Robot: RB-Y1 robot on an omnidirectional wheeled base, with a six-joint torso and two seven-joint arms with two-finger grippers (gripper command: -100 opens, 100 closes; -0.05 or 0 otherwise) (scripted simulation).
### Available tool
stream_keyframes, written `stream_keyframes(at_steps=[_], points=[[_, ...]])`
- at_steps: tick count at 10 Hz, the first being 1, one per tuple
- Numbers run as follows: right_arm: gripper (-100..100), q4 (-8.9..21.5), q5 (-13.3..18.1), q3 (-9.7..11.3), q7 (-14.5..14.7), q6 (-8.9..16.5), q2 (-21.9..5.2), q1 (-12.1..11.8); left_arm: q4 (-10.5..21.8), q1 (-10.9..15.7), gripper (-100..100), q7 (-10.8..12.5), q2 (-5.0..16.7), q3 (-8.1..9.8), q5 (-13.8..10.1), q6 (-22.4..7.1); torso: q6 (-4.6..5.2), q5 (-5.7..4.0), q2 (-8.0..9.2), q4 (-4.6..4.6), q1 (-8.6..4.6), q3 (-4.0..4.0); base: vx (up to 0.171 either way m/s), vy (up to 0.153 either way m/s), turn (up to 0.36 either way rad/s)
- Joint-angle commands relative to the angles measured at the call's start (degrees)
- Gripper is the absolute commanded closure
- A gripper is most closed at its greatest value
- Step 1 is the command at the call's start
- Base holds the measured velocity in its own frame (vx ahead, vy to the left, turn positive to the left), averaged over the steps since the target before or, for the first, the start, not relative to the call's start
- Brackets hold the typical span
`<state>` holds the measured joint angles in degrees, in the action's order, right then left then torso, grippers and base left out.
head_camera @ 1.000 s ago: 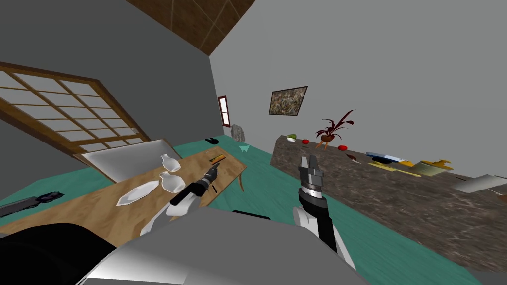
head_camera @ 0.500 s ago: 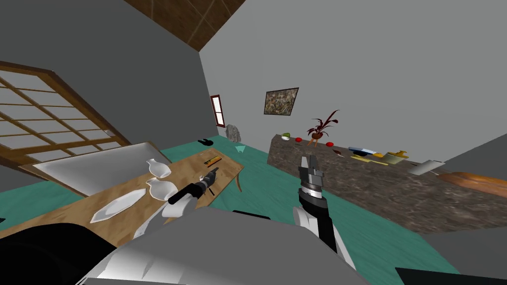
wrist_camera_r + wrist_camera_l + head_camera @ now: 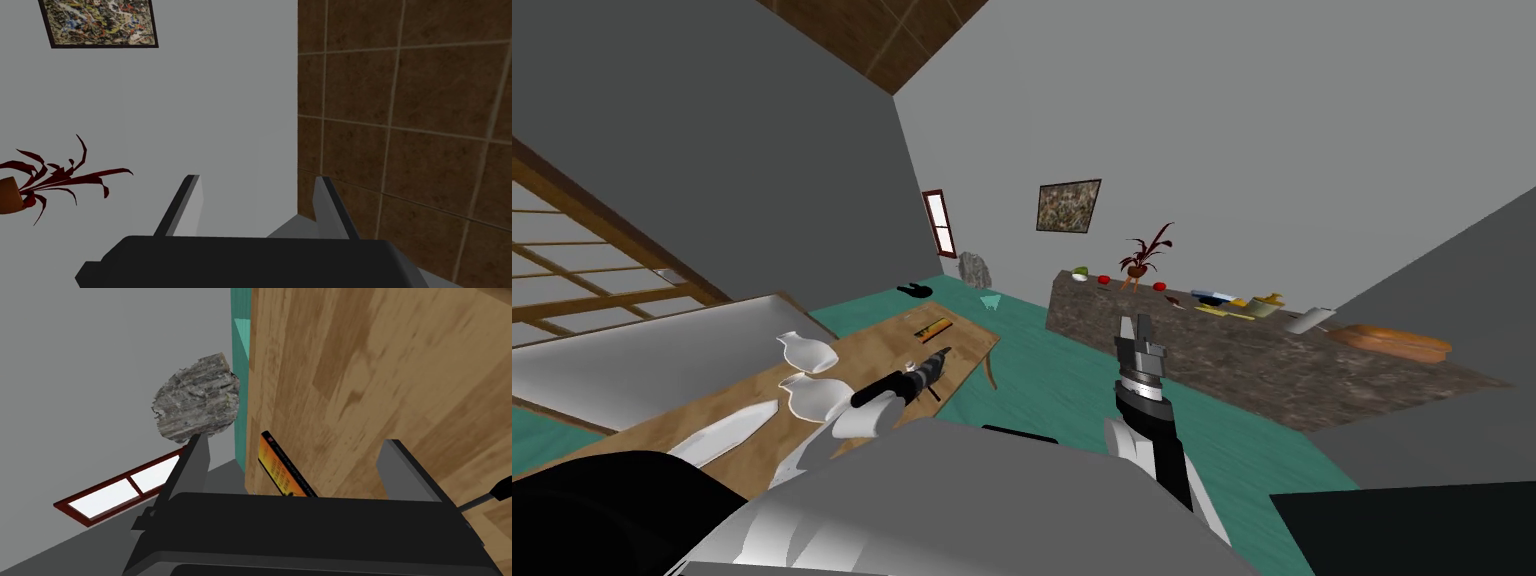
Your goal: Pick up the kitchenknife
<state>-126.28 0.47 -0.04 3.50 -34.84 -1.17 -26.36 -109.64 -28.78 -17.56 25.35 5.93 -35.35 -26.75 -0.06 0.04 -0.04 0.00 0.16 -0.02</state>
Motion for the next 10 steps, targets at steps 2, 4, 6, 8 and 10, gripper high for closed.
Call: stream_keyframes(at_steps=[2,4,6,8,10], points=[[0,0.0,0.0,0.0,0.0,0.0,0.0,0.0,1.3,-0.4,-100,-1.0,1.2,0.52,-2.0,-3.8,0.02,0.0,-0.01,0.0,0.01,0.0,-0.002,0.027,-0.145],[0,0.0,0.0,0.0,0.0,0.0,0.0,0.0,2.4,-0.6,-100,-1.8,2.0,1.09,-3.6,-6.9,0.02,0.0,-0.02,0.0,0.04,-0.01,-0.004,0.033,-0.134],[0,0.0,0.0,0.0,0.0,0.0,0.0,0.0,3.5,-0.8,-100,-2.6,2.8,1.7,-5.1,-10.0,0.03,0.0,-0.03,0.0,0.01,-0.02,-0.001,0.025,-0.146],[0,0.0,0.0,0.0,0.0,0.0,0.0,0.0,4.5,-1.0,-100,-3.5,3.6,2.33,-6.5,-13.0,0.01,0.0,-0.04,-0.01,0.02,-0.02,0.002,0.032,-0.118],[0,0.0,0.0,0.0,0.0,0.0,0.0,0.0,5.6,-1.2,-100,-4.3,4.3,2.99,-7.9,-16.0,0.02,0.0,-0.06,-0.01,0.05,-0.03,0.004,0.035,-0.146]])
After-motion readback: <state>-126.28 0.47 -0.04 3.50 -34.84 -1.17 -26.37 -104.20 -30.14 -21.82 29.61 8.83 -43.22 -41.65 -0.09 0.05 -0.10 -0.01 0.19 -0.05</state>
